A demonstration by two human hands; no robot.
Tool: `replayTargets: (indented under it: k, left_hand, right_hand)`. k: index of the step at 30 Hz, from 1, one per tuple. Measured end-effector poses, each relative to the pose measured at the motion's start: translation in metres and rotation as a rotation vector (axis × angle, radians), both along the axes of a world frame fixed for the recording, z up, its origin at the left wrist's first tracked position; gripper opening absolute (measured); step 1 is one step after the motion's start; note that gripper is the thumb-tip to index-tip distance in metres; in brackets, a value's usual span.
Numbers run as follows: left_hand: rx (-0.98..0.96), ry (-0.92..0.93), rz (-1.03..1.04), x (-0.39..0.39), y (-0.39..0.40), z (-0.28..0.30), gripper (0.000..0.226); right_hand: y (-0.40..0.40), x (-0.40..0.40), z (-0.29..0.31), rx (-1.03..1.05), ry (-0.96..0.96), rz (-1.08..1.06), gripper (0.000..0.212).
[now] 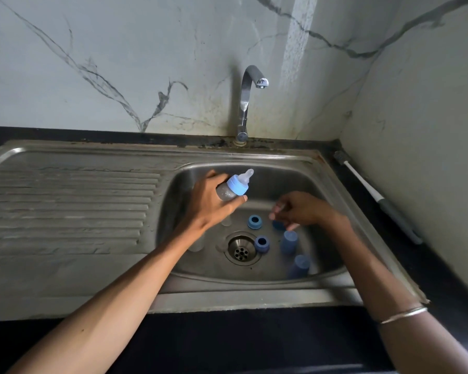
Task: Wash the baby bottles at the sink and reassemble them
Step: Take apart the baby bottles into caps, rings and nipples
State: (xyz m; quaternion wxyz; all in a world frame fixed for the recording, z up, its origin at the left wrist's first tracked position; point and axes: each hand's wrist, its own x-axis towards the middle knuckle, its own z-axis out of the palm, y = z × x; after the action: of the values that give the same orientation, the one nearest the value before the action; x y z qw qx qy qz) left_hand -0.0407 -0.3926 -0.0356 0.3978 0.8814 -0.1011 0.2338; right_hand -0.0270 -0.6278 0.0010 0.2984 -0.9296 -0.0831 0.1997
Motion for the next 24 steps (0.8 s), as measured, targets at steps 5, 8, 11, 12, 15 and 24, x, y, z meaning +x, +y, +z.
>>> replayTargets:
  k: [5,8,11,12,15,24]
  left_hand:
    - [0.044,-0.008,-0.036,0.001,0.0,-0.002,0.027]
    - [-0.002,-0.01,-0.119,0.0,-0.002,-0.003,0.035]
    - [-0.121,0.063,-0.128,-0.004,-0.006,0.0,0.036]
    - [-0.161,0.081,-0.129,-0.005,-0.007,0.001,0.046]
    - [-0.232,0.115,-0.12,-0.008,-0.009,0.003,0.076]
    - [-0.334,0.064,0.036,-0.012,-0.014,0.01,0.04]
  right_hand:
    - [0.039,0.012,0.015,0.346,-0.089,0.067,0.047]
    - [0.048,0.013,0.003,0.457,-0.181,0.04,0.049]
    - [0.051,0.008,-0.009,0.538,-0.204,-0.013,0.041]
    - [0.052,0.006,-0.009,0.562,-0.203,-0.033,0.041]
    - [0.054,0.001,-0.006,0.705,-0.152,-0.075,0.036]
    - [0.071,-0.009,-0.001,0.931,-0.148,-0.193,0.036]
